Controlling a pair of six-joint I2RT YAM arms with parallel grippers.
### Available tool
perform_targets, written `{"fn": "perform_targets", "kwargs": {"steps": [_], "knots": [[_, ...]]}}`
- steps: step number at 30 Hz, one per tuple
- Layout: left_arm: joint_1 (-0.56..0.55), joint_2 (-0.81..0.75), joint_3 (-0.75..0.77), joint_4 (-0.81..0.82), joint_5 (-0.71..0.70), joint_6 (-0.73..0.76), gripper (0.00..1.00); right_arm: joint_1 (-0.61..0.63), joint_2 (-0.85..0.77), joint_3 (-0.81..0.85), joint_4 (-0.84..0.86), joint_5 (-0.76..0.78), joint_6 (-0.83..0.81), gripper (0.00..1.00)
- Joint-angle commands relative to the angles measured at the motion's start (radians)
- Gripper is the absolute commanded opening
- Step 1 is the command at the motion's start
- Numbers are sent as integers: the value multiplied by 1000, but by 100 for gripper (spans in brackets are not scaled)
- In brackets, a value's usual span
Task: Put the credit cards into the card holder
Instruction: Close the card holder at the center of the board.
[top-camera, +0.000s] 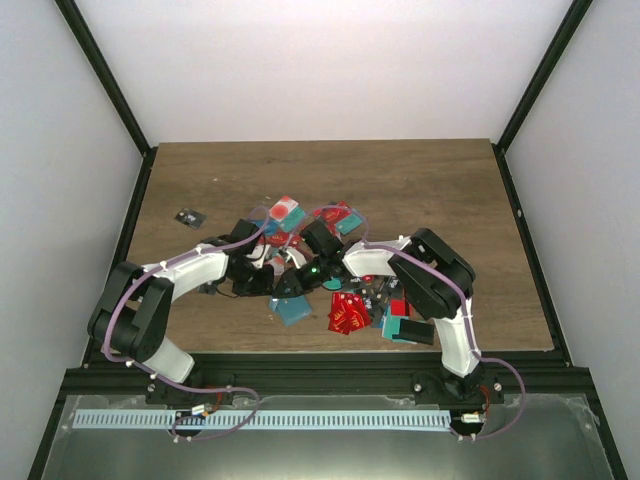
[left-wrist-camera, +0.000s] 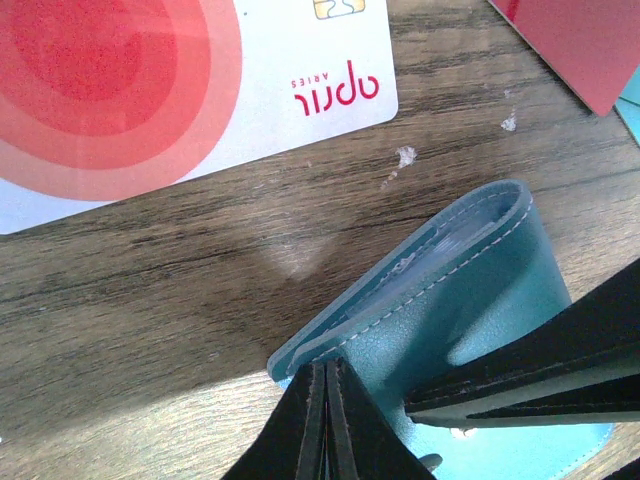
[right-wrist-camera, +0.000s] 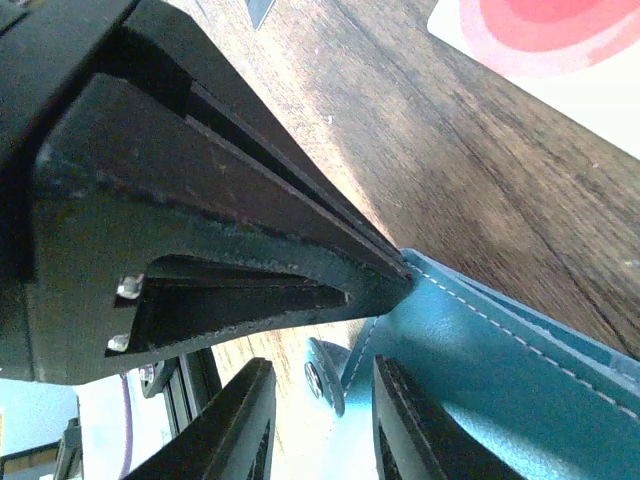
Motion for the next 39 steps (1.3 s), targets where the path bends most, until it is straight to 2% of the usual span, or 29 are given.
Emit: {"fn": "perform_targets", "kwargs": {"steps": [1,13,17,33,39], "knots": [[-4,27,-17,-5,7,9,4,0,32,17,-13,-4,1,28],[-4,25,-19,-6,5,9,4,1,8,8,-14,-16,4,6],[-3,22,-19,-6,-3,8,4,1,-21,13,-33,-1,5,2],[-6,19,-21,-3,-24,3,4,3,-121,18,-173,114,30,1],[-5,18,-21,-1,-26,3,4,4,-129,-23,-174,165,61,1]]}}
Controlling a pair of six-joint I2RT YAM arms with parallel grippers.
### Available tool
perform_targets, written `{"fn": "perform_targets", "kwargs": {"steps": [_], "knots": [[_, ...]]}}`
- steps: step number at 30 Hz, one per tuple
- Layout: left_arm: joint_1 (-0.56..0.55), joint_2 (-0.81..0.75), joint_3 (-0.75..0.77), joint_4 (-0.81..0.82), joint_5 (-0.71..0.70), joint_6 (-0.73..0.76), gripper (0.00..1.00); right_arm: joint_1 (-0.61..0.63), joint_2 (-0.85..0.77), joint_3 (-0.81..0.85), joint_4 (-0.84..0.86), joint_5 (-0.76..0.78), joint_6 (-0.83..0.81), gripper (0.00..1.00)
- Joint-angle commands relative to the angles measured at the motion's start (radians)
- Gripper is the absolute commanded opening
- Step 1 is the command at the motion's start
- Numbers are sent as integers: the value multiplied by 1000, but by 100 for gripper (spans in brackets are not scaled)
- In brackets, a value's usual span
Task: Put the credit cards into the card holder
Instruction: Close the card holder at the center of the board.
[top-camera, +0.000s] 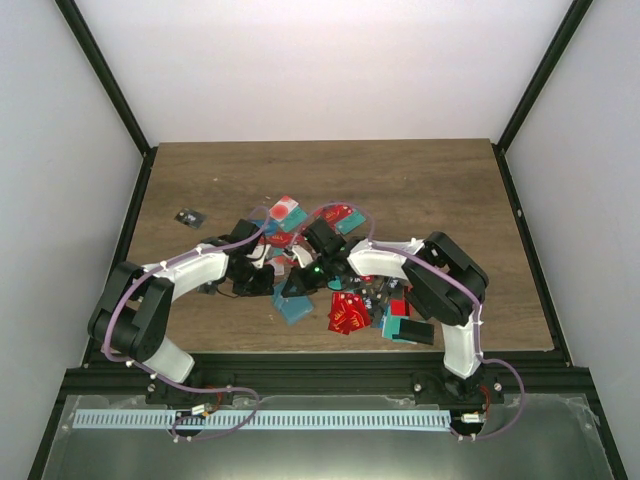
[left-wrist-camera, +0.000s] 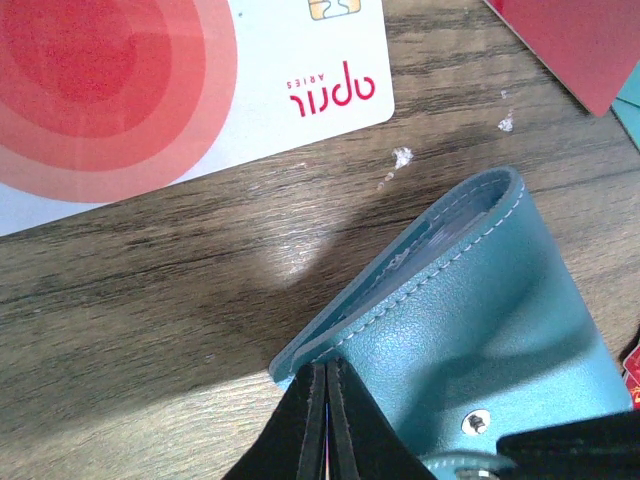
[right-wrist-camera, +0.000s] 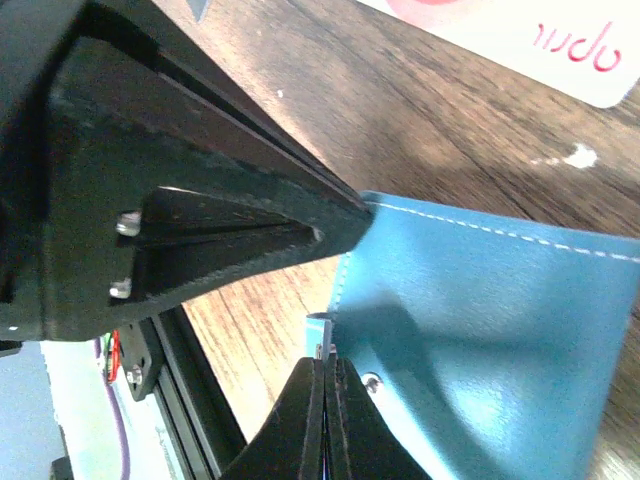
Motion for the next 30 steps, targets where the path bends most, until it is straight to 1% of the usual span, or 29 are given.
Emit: {"fn": "perform_targets", "kwargs": {"steps": [1,7,12,17,30], "knots": [[-5,18,-22,-4,-24,3,4,5,-39,-25,-21,68,30,1],[-5,17,-21,-5,-25,4,4,5,-36,-31,-41,114,43,1],[-4,15,-21,-4,-24,3,4,5,-28,-31,-40,114,44,1],[-4,14,-23,-6,-26,3,4,6,-29,-23,-64,147,50,1],[-5,16,-21,-8,-44,0,4,8,-66,-84,-80,186,83,1]]}}
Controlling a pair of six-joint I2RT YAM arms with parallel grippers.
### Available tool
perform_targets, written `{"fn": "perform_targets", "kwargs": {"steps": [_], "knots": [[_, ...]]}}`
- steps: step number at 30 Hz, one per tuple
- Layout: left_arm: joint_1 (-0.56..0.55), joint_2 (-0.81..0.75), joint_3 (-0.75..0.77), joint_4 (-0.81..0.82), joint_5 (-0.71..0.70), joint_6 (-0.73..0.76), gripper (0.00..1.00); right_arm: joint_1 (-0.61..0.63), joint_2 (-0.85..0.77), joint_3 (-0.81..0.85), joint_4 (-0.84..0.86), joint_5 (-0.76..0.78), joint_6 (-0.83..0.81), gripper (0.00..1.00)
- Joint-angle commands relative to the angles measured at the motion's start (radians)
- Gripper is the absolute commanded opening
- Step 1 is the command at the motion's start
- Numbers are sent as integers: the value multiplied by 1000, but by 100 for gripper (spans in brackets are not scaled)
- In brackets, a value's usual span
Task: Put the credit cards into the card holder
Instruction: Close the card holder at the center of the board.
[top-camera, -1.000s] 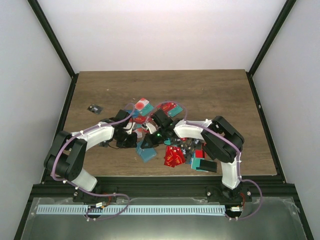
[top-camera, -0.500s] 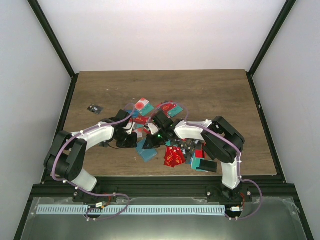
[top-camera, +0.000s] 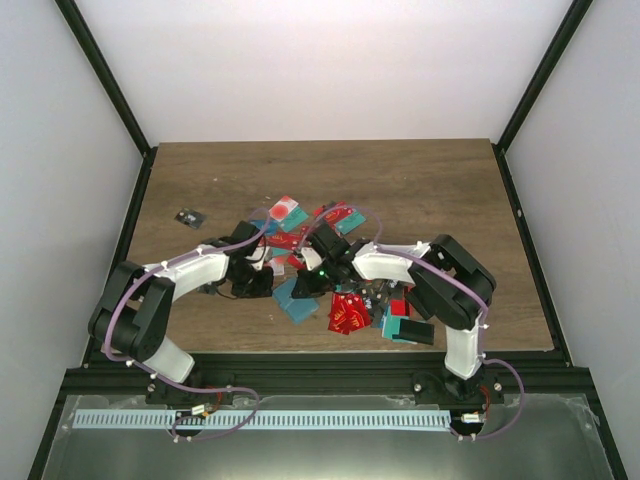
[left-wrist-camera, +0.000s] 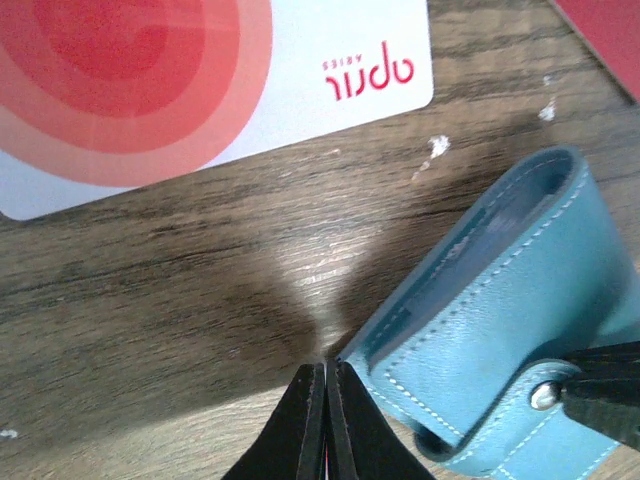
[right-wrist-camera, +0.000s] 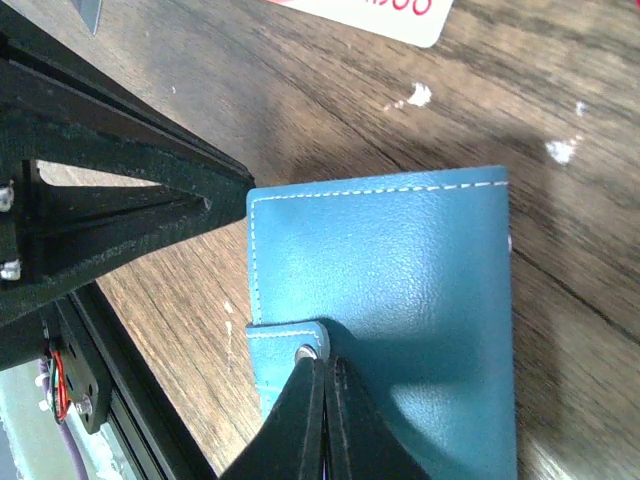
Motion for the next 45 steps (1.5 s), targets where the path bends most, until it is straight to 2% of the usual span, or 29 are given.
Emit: {"fn": "perform_targets", "kwargs": {"steps": [1,10,17,23,33,45], "knots": [[-3,17,-14,-7,-25,1,4,3,-21,-34,-36,39,16,1],[-3,-11,3,-21,-15,0,4,7,8,-52,-47,71,32,1],[-4,-108,121,-47,60,-23,5,10,-36,-139,-21,96,67,1],[-15,-32,136,-7,190,-8,5,23,-33,-167,-8,111,97,1],[-61,51,70,21,256,16,5,39,-38,-215,7,144,148,1],[-91,123,32,11,33,-10,4,42,-88,-194,19,133,132,1]]}}
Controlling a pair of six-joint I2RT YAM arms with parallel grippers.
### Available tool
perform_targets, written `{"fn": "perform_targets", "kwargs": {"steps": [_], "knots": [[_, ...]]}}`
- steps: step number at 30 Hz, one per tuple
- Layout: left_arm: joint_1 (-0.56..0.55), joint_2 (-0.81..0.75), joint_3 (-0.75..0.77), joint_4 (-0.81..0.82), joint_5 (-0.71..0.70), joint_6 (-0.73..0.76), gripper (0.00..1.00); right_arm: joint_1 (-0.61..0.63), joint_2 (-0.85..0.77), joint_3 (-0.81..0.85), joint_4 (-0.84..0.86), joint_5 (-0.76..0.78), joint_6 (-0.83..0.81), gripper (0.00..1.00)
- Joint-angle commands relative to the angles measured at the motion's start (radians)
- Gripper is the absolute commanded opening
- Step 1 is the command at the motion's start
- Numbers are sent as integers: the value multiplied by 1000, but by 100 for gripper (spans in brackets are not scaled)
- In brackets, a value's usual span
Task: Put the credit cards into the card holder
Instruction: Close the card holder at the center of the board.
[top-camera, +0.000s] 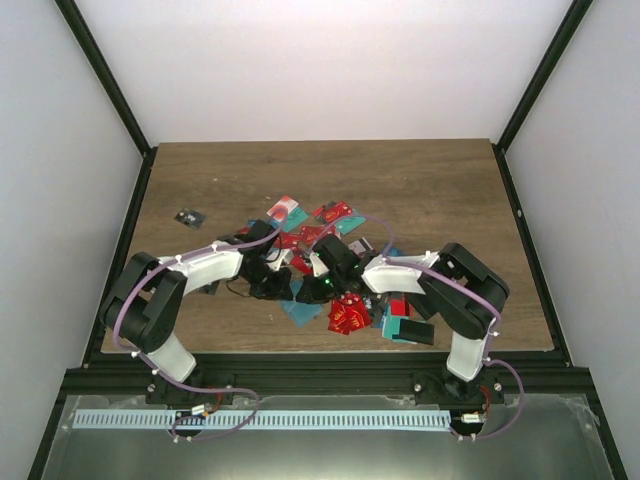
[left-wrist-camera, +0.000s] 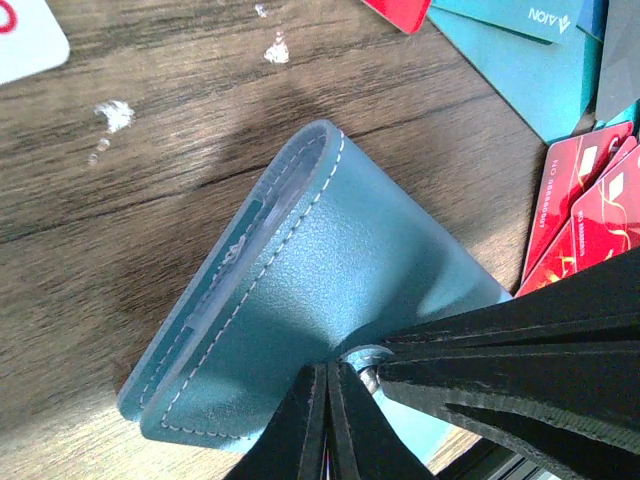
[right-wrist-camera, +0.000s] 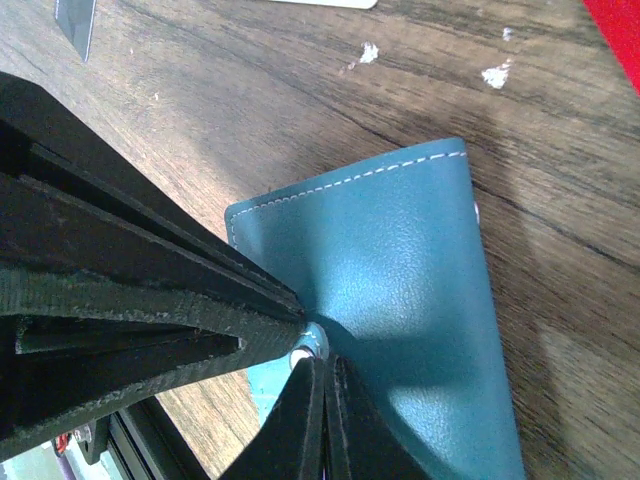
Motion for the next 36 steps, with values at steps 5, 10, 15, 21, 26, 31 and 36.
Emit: {"fn": "perform_targets", "kwargs": {"steps": [5,10,15,21,26,31,36], "knots": [[-5,26,-51,4,-174,-29,4,15,-37,44,-165,17,-17,1],[-5,33,-60,12,-176,-32,4,22,-46,133,-202,-6,-21,1],[-5,29,-65,18,-170,-32,4,26,-19,154,-239,4,-16,1],[-5,29,-67,20,-164,-32,4,25,16,142,-258,44,-6,1],[-5,22,-71,19,-165,-30,4,25,28,128,-262,71,-7,1],[-5,21,-71,19,-160,-29,4,24,40,125,-243,68,-10,1],[-4,16,-70,15,-159,-28,4,25,47,114,-245,77,-14,1]]}}
